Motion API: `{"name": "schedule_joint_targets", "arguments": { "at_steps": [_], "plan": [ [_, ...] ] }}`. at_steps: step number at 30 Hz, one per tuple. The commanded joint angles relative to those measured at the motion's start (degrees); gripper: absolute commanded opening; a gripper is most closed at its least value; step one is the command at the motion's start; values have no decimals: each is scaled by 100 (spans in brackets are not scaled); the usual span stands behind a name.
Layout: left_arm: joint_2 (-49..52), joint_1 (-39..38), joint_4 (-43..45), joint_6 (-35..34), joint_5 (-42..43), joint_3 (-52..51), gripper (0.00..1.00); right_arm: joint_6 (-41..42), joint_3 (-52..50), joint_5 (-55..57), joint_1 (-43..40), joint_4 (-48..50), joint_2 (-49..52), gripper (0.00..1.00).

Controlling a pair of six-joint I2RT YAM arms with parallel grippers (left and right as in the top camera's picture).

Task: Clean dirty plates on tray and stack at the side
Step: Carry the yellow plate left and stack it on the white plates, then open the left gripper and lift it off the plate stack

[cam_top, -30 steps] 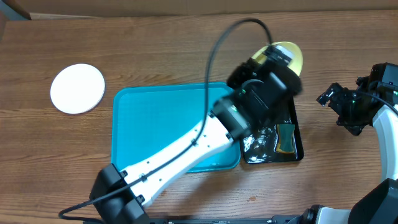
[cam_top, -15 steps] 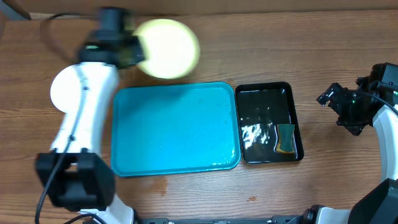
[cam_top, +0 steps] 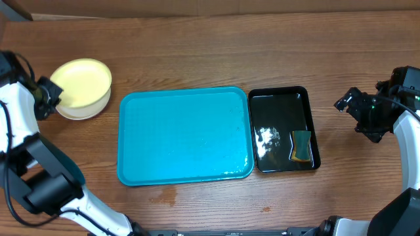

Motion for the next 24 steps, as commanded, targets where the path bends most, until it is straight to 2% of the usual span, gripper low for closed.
{"name": "schedule_joint_targets", "arguments": {
  "at_steps": [1, 6, 7, 9, 11, 12, 13, 15, 20, 24],
  "plan": [
    [439, 260, 98, -76, 221, 0, 4, 15, 120, 22, -11, 33, -68, 100],
    [636, 400, 446, -74, 675, 0, 4, 15, 120, 20, -11, 33, -68, 100],
    [636, 400, 509, -74, 726, 0, 12, 15, 120, 22, -11, 33, -68, 100],
    [636, 396, 627, -33, 907, 2, 40, 15, 120, 20, -11, 35, -68, 100],
    [636, 385, 702, -28, 1226, 2, 63, 15, 120, 20, -11, 35, -68, 100],
    [636, 385, 723, -31, 1377, 2, 73, 15, 120, 20, -11, 33, -68, 100],
    [636, 387, 741, -31, 1572, 7, 78, 15, 120, 20, -11, 33, -68, 100],
    [632, 382, 741, -33, 1976, 31, 82, 15, 120, 22, -11, 33, -68, 100],
    [629, 367, 743, -28, 3311, 162, 83, 17, 120, 20, -11, 35, -68, 100],
    [629, 184, 789, 181, 4013, 264, 84, 15, 120, 20, -11, 33, -68, 100]
  ]
}}
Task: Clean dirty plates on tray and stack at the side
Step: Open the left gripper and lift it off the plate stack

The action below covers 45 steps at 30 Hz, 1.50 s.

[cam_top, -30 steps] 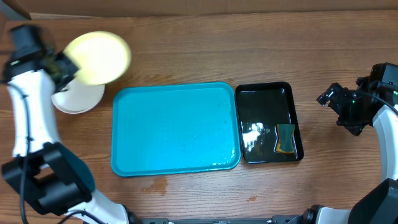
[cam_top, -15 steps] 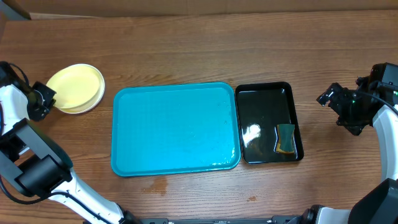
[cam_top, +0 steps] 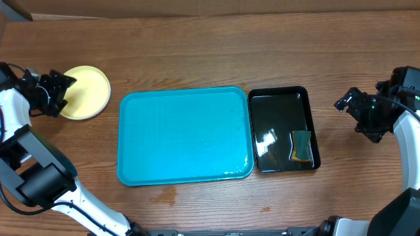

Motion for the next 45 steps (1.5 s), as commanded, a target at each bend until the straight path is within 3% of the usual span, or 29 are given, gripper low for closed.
{"name": "schedule_joint_targets", "arguments": {
  "at_steps": [1, 4, 7, 20, 29, 36, 45],
  "plan": [
    [-7, -245, 61, 229, 1108, 251, 84, 15, 120, 17, -11, 33, -68, 100],
    [-7, -616, 109, 420, 1128, 254, 88, 15, 120, 17, -11, 33, -68, 100],
    [-7, -903, 149, 459, 951, 254, 100, 15, 120, 20, -11, 31, -68, 100],
    [-7, -1856, 146, 457, -192, 254, 100, 17, 120, 17, 0, 55, -68, 100],
    [-7, -1937, 146, 457, -901, 254, 100, 17, 120, 17, 0, 55, -68, 100],
    [-7, -1937, 146, 457, -931, 254, 100, 17, 118, 17, 4, 52, -125, 100],
    [-7, -1937, 149, 457, -931, 254, 100, 17, 118, 17, 4, 52, -1696, 100]
  ]
}}
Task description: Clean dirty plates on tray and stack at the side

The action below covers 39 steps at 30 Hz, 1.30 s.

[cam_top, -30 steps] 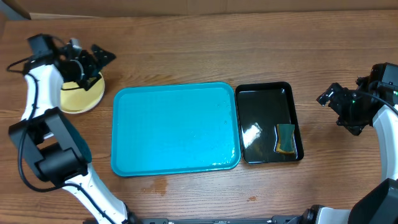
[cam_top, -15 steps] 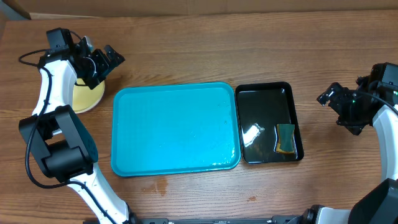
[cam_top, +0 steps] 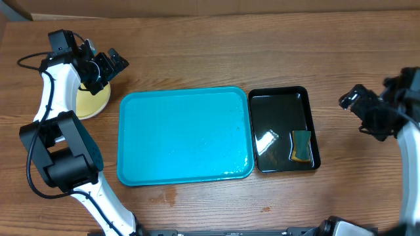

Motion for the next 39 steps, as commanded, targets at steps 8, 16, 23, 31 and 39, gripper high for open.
{"name": "schedule_joint_targets", "arguments": {
  "at_steps": [8, 16, 23, 31, 39],
  "plan": [
    [-7, -11, 17, 129, -55, 144, 100, 17, 118, 20, 92, 15, -2841, 100],
    [-4, -11, 17, 129, -55, 144, 100, -83, 118, 94, 1388, 13, -4433, 100],
    [-7, -11, 17, 129, -55, 144, 100, -826, -409, 562, 2065, 103, -5582, 100],
    [-7, -11, 17, 129, -55, 144, 100, -866, -2470, 431, 2068, 2210, -6933, 100],
    [-7, -11, 17, 129, -55, 144, 100, -859, -4472, 186, 2079, 5204, -7681, 100]
  ]
}}
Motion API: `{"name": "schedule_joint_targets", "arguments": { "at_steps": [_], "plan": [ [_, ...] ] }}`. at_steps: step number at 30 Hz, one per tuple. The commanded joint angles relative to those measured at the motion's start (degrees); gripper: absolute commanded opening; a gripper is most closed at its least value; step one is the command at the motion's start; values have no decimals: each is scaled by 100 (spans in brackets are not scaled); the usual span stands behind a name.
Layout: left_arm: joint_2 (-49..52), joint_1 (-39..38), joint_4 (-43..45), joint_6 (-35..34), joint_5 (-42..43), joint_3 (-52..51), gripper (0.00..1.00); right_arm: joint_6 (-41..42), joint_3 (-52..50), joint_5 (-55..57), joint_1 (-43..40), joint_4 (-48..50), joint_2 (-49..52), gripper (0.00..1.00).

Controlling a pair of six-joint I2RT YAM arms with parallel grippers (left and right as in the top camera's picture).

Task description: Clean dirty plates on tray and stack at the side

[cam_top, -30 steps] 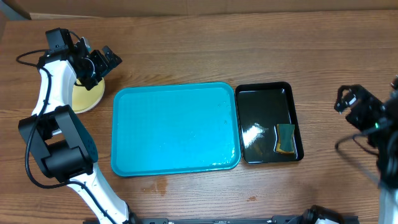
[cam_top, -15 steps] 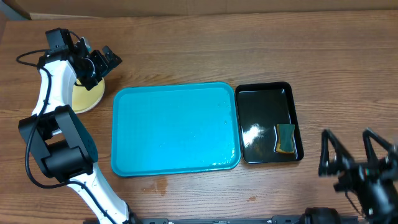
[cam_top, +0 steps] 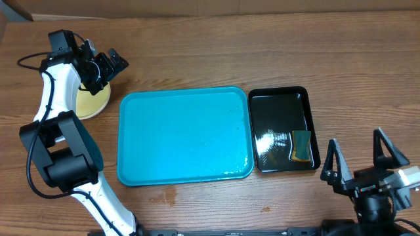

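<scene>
A pale yellow plate (cam_top: pixel 92 103) lies on the table left of the blue tray (cam_top: pixel 184 134), partly hidden by my left arm; I cannot tell whether it is one plate or a stack. My left gripper (cam_top: pixel 108 63) hangs open just above its far edge, holding nothing. The tray's surface is bare and wet-looking, with no plates on it. My right gripper (cam_top: pixel 359 159) is open near the table's front right corner, fingers spread wide and pointing away from the front edge.
A black tub (cam_top: pixel 283 98) of water stands against the tray's right side, with a green and yellow sponge (cam_top: pixel 301 145) in its near right corner. Wooden table all around.
My right arm has moved from the table's right edge to the front right corner, its gripper open. The left arm, plate, tray and sponge have not moved.
My left gripper first held the yellow plate raised at the far left. Then the plate lay lower on the table with the gripper at its rim. Later the gripper hung open above it, apart from it. The right arm stayed at the right edge, then shifted to the front.
</scene>
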Motion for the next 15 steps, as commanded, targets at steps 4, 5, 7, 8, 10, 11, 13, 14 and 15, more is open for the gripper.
{"name": "schedule_joint_targets", "arguments": {
  "at_steps": [4, 5, 7, 8, 10, 11, 13, 14, 15],
  "plan": [
    [-7, -11, 20, 129, -35, 142, 100, -46, -1143, -96, 98, 1792, -68, 100],
    [-4, -11, 20, 129, -35, 142, 100, -46, -1318, -96, 114, 2061, -68, 100],
    [-7, -11, 20, 129, -35, 142, 100, -44, -1648, -96, 136, 2385, -68, 100],
    [-7, -11, 20, 129, -35, 142, 100, -37, -1757, -105, 136, 2417, -68, 100],
    [-7, -11, 20, 129, -35, 142, 100, -20, -2031, -140, 136, 2413, -72, 100],
    [-7, -11, 20, 129, -35, 142, 100, -24, -2124, -138, 142, 2413, -72, 100],
    [-7, -11, 20, 129, -35, 142, 100, -28, -2312, -131, 144, 2413, -72, 100],
    [-7, -11, 20, 129, -35, 142, 100, -26, -2417, -111, 144, 2413, -72, 100],
    [-4, -11, 20, 129, -35, 142, 100, -28, -2518, -79, 144, 2396, -72, 100]
  ]
}}
